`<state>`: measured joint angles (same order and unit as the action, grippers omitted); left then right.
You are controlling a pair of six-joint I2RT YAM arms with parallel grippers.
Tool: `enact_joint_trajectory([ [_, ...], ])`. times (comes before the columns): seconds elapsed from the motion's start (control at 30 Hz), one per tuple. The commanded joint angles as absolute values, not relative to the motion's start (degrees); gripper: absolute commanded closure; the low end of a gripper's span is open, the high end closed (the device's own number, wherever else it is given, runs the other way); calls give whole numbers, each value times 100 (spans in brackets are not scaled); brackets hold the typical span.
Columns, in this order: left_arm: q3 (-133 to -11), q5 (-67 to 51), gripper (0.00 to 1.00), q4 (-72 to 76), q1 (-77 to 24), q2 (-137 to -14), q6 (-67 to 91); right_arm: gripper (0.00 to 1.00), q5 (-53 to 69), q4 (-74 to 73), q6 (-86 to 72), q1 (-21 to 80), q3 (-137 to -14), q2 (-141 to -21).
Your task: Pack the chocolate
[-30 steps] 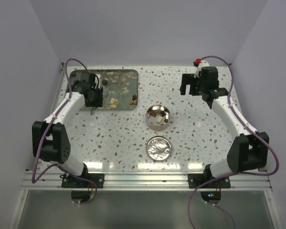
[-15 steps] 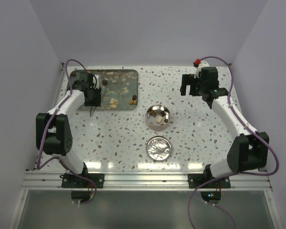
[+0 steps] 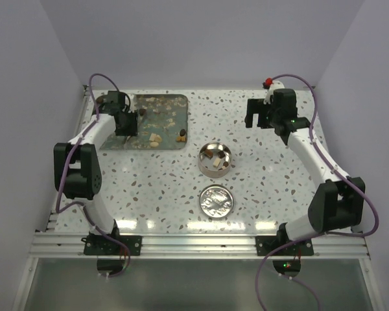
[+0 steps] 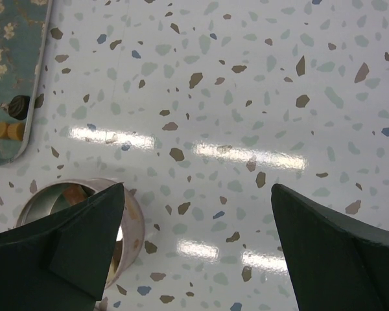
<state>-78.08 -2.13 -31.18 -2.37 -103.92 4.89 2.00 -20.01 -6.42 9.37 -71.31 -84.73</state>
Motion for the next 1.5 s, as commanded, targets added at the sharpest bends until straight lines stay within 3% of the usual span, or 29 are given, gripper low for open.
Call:
enact_joint_trajectory([
  [0.0, -8121, -430, 55, -2874, -193, -10450, 396, 2, 70, -2004, -580, 949, -7400, -8543],
  [0.9, -8666, -422, 55, -2909, -97, -10977, 211, 2, 35, -1960, -589, 940, -7374, -8605],
  [1.13, -8482, -615, 73, -2918, -88, -10803, 246, 1, 26, -1978, -589, 940, -7374, -8596],
  [1.47, -7569, -1151, 75, -2856, -158, -9722, 290, 2, 97, -1916, -659, 941, -7409, -8657],
])
